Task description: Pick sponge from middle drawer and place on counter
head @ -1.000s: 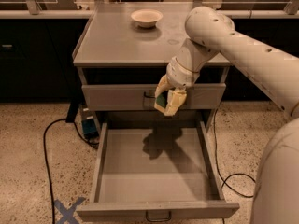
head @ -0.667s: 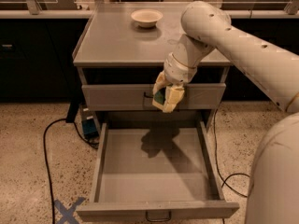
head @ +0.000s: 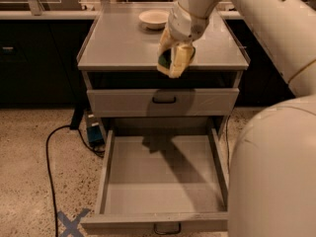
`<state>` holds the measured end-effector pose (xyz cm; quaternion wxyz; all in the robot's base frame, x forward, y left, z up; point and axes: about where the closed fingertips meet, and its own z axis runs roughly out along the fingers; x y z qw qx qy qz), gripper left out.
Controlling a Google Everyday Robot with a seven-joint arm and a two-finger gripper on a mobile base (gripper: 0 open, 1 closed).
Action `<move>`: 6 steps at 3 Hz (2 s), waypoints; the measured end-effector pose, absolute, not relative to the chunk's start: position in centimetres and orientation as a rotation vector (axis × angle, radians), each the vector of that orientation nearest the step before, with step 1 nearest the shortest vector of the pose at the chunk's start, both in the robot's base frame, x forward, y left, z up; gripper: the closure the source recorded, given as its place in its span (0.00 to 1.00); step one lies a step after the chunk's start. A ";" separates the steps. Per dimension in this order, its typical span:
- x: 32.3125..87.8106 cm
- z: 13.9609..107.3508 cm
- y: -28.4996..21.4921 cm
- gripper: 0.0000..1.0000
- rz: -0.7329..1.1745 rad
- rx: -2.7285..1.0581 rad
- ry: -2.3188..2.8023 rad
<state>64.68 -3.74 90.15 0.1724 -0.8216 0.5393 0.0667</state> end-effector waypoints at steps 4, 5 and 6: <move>78.4 87.8 -2.2 1.00 0.078 -2.065 1.681; 79.0 87.2 -1.8 1.00 0.079 -2.052 1.682; 80.3 83.9 -2.5 1.00 0.100 -2.013 1.753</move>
Offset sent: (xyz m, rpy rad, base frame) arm 0.1606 -0.0476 0.1126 0.0148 -0.0939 -0.1435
